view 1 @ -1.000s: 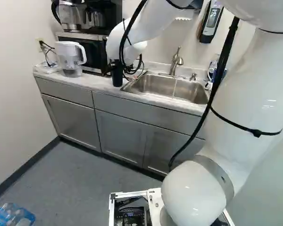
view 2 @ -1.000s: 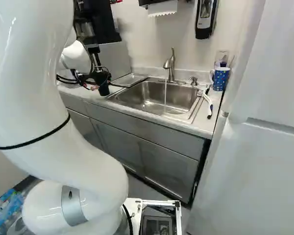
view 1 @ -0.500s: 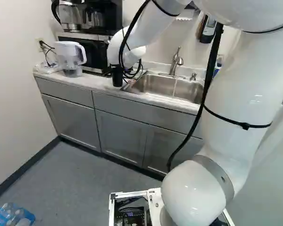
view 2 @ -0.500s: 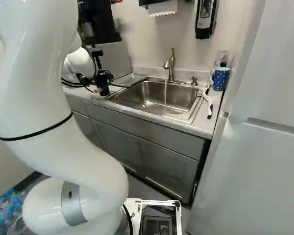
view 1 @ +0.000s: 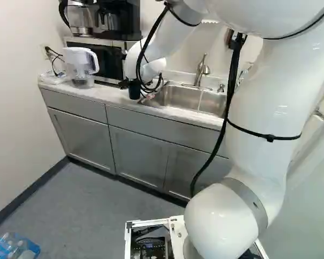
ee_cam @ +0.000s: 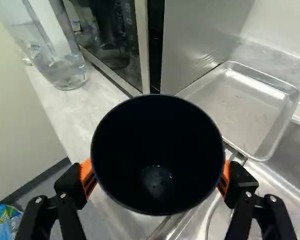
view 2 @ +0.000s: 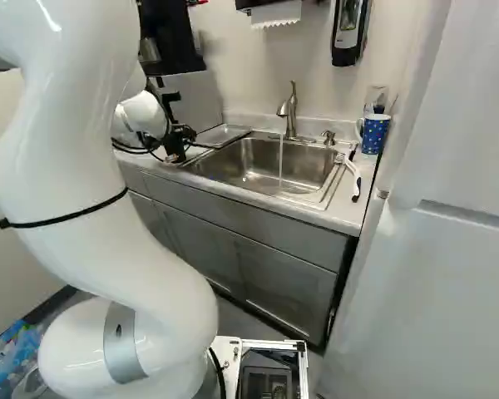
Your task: Rinse the cup and place it in the tray
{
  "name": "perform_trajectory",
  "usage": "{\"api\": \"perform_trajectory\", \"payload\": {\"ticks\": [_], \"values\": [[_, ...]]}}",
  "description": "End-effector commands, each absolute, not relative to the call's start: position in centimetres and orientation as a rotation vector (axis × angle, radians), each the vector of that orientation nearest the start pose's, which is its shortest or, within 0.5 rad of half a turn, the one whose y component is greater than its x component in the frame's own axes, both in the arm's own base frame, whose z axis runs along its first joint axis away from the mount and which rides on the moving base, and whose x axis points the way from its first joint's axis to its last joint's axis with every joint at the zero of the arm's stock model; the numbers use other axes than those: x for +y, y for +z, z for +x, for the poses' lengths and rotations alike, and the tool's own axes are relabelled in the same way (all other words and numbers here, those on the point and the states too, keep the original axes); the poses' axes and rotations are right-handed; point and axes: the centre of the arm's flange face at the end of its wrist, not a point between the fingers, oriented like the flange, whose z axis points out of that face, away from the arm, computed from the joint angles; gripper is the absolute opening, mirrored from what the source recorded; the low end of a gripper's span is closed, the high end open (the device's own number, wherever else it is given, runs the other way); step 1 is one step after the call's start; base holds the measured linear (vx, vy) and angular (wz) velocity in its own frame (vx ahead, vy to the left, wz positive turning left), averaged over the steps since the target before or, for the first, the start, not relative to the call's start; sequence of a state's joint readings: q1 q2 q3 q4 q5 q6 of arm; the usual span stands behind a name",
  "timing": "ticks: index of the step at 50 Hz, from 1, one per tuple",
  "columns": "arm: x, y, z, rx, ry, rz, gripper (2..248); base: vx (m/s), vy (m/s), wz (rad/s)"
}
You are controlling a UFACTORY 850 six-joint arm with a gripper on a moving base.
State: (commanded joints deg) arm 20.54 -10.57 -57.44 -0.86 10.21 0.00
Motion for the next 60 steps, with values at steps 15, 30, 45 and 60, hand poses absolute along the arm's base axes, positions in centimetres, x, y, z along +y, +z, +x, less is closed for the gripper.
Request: {"api": "perform_trajectory", "payload": {"ticks": [15,30,45,60], "values": [[18.8,50.4,52.6,-0.467,-1.432,-2.571,247,0.000,0.000,0.000],[17.5,49.5,51.6,-0.438,-1.513,-2.528,247,0.000,0.000,0.000],[17.9,48.7,51.5,-0.436,-1.594,-2.459,247,0.000,0.000,0.000],[18.1,47.8,51.9,-0.426,-1.674,-2.394,247,0.000,0.000,0.000]]}}
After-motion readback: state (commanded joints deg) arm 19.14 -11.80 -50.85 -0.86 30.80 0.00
